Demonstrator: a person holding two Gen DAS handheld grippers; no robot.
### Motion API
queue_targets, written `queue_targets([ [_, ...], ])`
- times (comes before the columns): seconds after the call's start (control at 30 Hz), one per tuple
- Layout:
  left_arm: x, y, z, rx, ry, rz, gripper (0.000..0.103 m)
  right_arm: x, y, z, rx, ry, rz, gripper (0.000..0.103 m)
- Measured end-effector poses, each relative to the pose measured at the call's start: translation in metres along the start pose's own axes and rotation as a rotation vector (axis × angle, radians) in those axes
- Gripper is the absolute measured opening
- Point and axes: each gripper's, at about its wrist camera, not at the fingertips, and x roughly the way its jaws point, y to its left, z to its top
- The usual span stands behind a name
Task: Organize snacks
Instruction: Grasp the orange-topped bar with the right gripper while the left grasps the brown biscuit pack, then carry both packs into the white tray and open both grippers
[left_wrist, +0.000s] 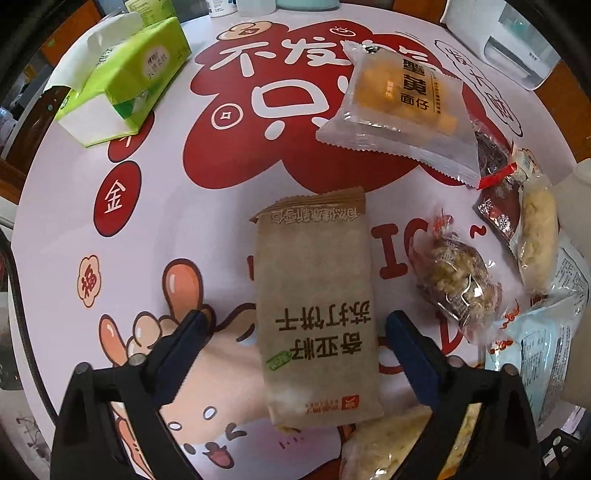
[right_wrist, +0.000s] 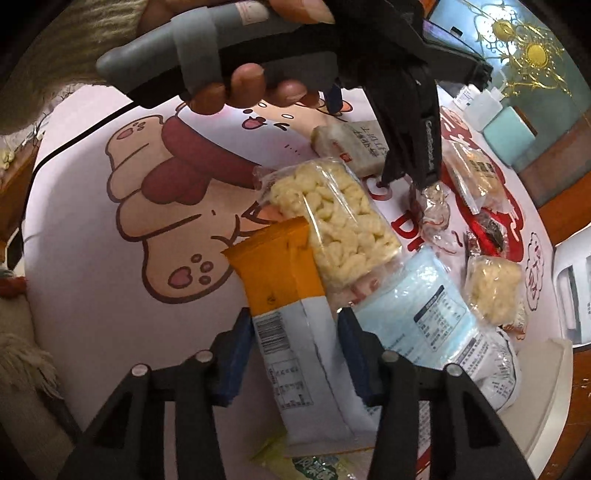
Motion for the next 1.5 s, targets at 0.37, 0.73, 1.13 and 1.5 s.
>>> queue_targets([
  [0.37, -0.017, 0.019, -0.024, -0.017, 0.022, 0.008, 0.052, -0.018, -0.016, -0.013, 0.103, -0.015, 0.024, 0.04],
  [0.73, -0.079, 0.001, -0.065, 0.013, -0.05, 0.015, 0.052, -0.051, -0.023, -0.028, 0.198, -0.063, -0.013, 0.039],
  [1.13, -0.134, -0.041, -0.1, 0.057, -0.112, 0.002, 0.052, -0.096, -0.033, -0.065, 0.292, -0.092, -0.066, 0.04],
  [1.5, -0.14, -0.061, -0.103, 0.055, -0.113, 0.006, 0.052, -0.113, -0.044, -0.082, 0.309, -0.118, -0.076, 0.04],
])
